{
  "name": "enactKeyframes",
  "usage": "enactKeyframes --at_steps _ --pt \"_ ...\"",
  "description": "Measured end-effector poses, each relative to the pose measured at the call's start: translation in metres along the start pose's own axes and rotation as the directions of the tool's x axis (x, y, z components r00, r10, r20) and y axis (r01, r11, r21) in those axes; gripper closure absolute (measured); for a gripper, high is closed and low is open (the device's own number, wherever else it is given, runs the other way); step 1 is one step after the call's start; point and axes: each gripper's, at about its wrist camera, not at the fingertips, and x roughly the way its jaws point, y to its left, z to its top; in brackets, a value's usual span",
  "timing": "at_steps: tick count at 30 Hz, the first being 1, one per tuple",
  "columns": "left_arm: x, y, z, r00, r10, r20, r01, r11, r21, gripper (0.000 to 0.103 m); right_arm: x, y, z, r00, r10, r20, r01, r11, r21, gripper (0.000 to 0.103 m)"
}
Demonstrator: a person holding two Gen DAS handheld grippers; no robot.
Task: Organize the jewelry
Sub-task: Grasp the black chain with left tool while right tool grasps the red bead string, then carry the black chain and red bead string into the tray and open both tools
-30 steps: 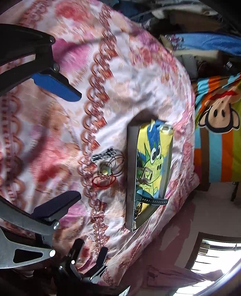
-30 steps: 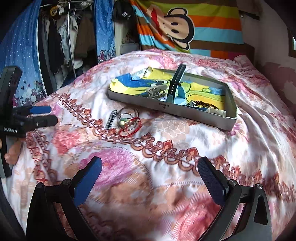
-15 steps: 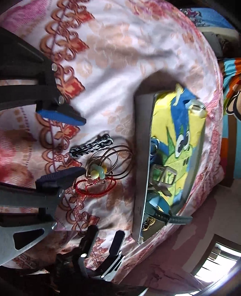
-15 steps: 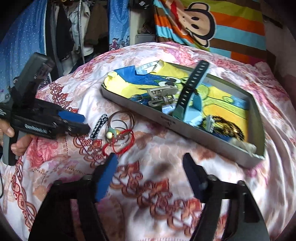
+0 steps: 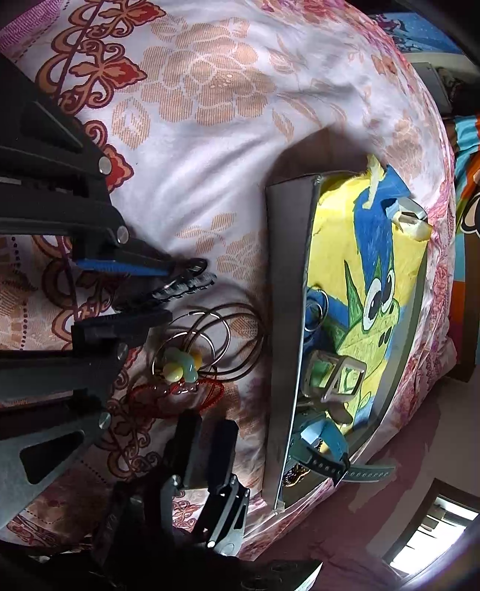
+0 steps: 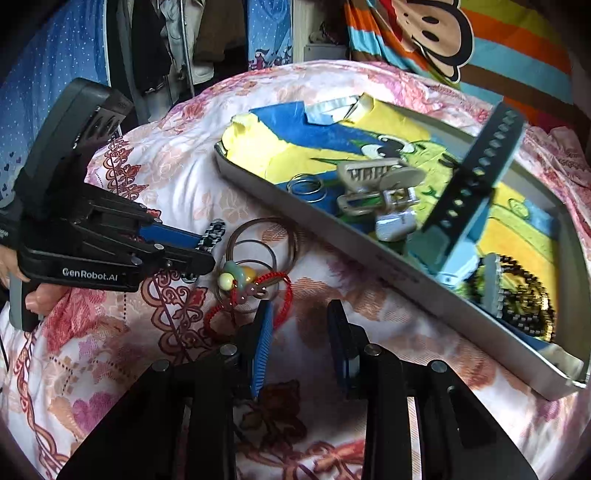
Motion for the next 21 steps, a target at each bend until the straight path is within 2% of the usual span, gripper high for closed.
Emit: enactKeyframes --at_steps 4,6,7,8,9,14,21 --pt "0.002 0.004 0.000 1.000 -0.011 0.005 0.011 1.000 -0.019 0.093 0.014 0.010 0.002 0.999 -0.016 -0.050 0.014 0.999 -0.031 0.079" --pt "0.003 0.005 0.001 1.000 -0.018 0.006 0.018 0.999 -0.026 0.094 0.016 0.012 0.002 0.998 -0.022 -0.063 0.020 0.999 -0.042 0.084" --pt "0.003 0.006 0.000 1.000 -0.020 0.009 0.020 0.999 -0.028 0.095 0.016 0.013 0.002 0.998 -0.024 -0.066 0.021 0.999 -0.036 0.093" --pt "0.002 0.006 0.000 1.000 -0.022 0.011 0.022 0.999 -0.029 0.095 0.016 0.013 0.001 0.997 -0.026 -0.068 0.024 0.999 -0.031 0.097" --pt "0.002 0.005 0.000 1.000 -0.022 0.012 0.023 0.999 -0.029 0.096 0.015 0.013 0.000 0.997 -0.028 -0.067 0.027 0.999 -0.027 0.098" --pt "-0.003 0.001 -0.007 1.000 -0.014 0.023 0.014 1.000 -0.018 0.097 0.003 0.014 -0.012 0.998 -0.061 -0.030 0.061 0.998 0.011 0.100" --pt "-0.021 -0.007 -0.020 0.999 0.015 0.031 -0.014 0.999 -0.029 0.098 -0.035 0.009 -0.027 0.991 -0.119 0.065 0.115 0.992 0.058 0.101"
